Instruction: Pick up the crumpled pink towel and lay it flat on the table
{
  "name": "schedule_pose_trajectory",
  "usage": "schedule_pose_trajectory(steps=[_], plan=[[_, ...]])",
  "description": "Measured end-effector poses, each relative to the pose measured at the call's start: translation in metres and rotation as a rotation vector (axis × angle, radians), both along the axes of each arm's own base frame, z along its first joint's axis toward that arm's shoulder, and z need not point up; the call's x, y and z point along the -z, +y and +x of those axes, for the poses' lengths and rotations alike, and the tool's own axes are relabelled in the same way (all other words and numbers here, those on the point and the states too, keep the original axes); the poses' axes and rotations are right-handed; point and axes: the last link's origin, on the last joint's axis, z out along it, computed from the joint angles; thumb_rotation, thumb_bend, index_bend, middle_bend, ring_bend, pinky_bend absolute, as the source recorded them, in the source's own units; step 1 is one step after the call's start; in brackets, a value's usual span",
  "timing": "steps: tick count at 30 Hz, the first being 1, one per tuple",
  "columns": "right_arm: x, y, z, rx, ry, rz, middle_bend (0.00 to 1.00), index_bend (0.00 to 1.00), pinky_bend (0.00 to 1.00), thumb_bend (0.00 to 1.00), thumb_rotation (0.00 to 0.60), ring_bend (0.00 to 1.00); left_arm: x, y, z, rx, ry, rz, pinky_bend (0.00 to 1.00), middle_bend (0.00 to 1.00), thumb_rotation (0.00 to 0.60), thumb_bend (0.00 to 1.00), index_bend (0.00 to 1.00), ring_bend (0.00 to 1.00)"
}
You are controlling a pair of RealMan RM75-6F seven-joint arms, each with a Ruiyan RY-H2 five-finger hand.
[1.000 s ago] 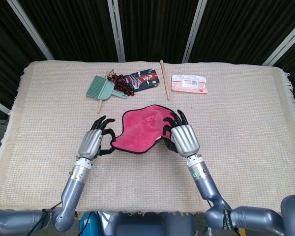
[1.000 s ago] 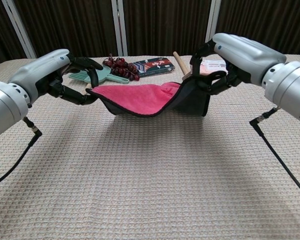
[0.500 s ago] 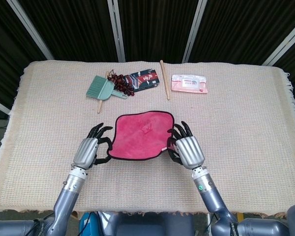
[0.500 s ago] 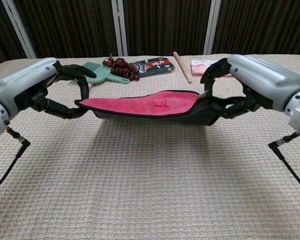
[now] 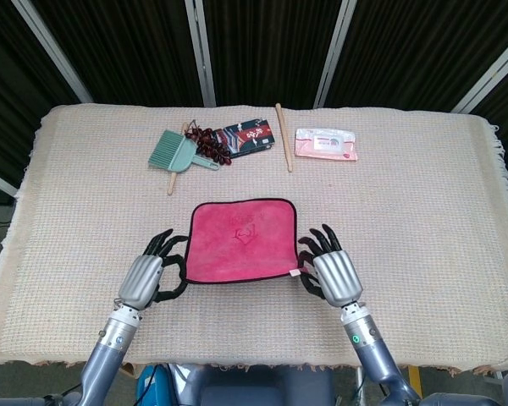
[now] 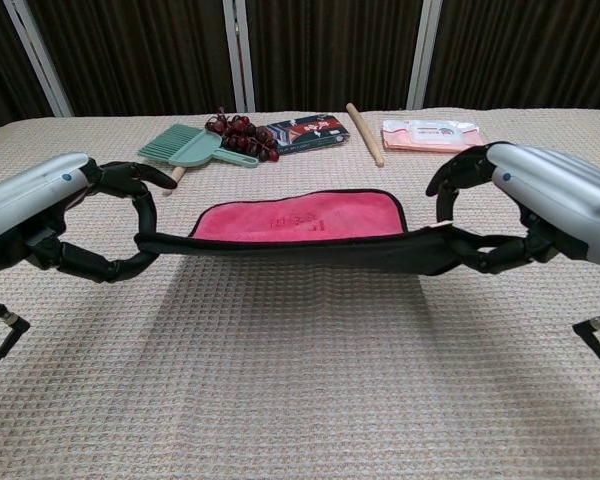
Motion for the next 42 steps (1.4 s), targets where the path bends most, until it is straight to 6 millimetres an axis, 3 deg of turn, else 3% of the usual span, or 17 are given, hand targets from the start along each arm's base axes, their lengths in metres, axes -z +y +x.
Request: schedule_pose_trajectory(steps=[22,24,31,36,42], plan=[[0.014,0.026,-0.015,0.015,0.002,0.054,0.29,0.60,0.00,0.48,0.600,0.13,0.011,-0.018,-0.012,0.002,0.042,-0.050,0.00,0.13,0.600,0.47,0.61,0.00],[0.015,0.027,-0.015,0.014,0.003,0.059,0.27,0.54,0.00,0.48,0.600,0.12,0.011,-0.018,-0.014,0.001,0.047,-0.055,0.00,0.10,0.600,0.40,0.54,0.00],[0.022,0.033,-0.019,0.019,0.063,0.094,0.01,0.02,0.00,0.40,0.600,0.00,0.013,-0.023,-0.021,0.011,0.105,-0.121,0.00,0.02,0.600,0.17,0.20,0.00],[0.026,0.038,-0.024,0.045,0.108,0.116,0.00,0.00,0.00,0.37,0.600,0.00,0.011,-0.026,-0.027,0.011,0.160,-0.194,0.00,0.01,0.600,0.13,0.11,0.00],[0.020,0.045,-0.024,0.061,0.092,0.114,0.00,0.00,0.00,0.36,0.600,0.00,-0.003,-0.028,-0.028,0.020,0.203,-0.222,0.00,0.01,0.600,0.11,0.10,0.00]])
